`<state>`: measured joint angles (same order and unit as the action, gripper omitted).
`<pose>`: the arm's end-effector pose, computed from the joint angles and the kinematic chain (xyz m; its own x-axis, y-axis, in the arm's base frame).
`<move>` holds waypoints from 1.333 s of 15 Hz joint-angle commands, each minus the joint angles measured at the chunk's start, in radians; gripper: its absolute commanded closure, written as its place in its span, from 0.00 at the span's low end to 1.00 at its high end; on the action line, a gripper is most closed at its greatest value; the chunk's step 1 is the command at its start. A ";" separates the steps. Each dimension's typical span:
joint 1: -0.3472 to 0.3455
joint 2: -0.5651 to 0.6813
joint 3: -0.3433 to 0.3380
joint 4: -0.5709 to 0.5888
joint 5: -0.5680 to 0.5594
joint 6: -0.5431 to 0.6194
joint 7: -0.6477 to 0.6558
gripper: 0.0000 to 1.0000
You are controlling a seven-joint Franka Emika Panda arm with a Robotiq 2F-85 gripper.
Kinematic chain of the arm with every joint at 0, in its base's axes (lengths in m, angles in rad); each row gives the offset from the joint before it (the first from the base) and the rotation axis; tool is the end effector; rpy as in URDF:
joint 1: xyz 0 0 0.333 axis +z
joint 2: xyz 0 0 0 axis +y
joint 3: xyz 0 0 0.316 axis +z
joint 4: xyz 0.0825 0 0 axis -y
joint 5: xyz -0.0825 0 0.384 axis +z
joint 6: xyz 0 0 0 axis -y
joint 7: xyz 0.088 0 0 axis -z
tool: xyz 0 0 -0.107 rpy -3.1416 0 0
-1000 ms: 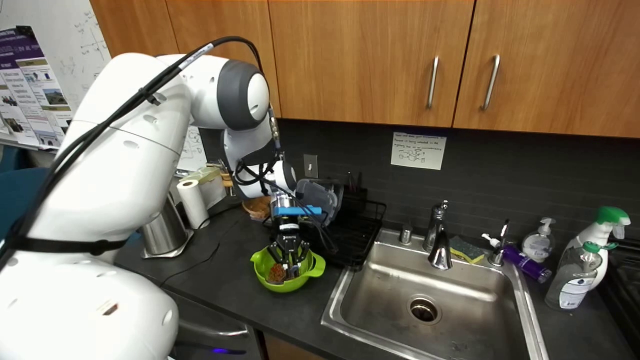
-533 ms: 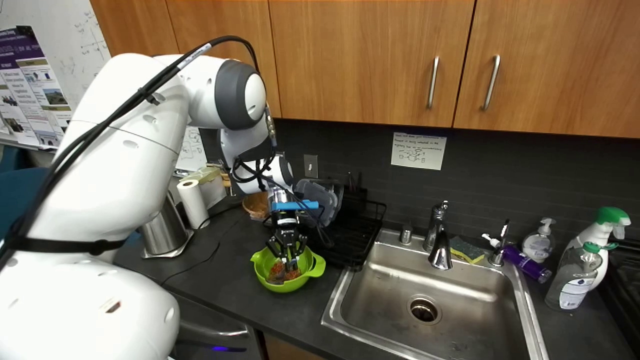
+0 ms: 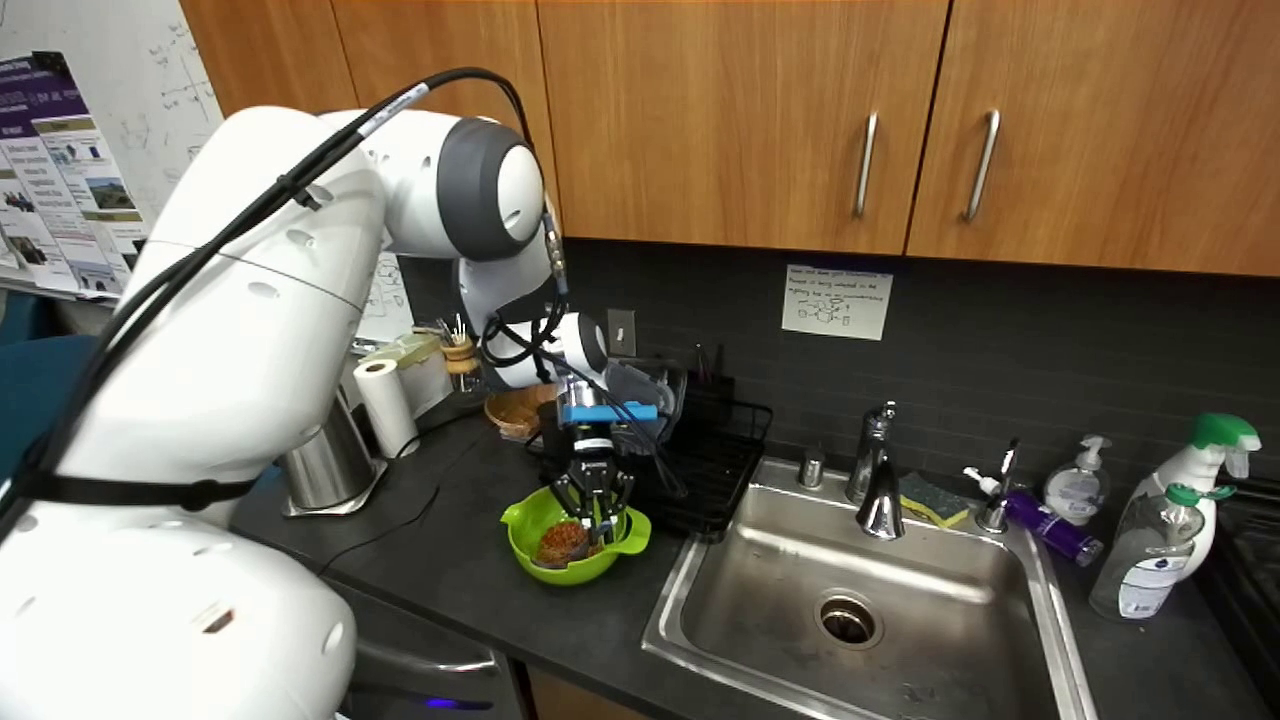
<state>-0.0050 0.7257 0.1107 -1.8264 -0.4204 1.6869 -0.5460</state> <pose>0.5369 0.0190 0.1089 0.3277 0.5970 -0.7322 0.6786 -0.6880 -0.2572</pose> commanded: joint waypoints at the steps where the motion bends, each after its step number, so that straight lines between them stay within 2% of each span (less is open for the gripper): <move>1: -0.013 -0.022 -0.007 -0.031 0.013 0.006 -0.004 0.95; 7: 0.006 -0.009 0.022 -0.045 0.007 0.020 -0.023 0.95; 13: 0.044 -0.012 0.040 -0.008 -0.002 0.016 -0.023 0.95; 20: 0.027 -0.031 0.021 0.006 0.004 0.036 -0.021 0.95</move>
<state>0.0331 0.7248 0.1448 -1.8008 -0.4212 1.7048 -0.5541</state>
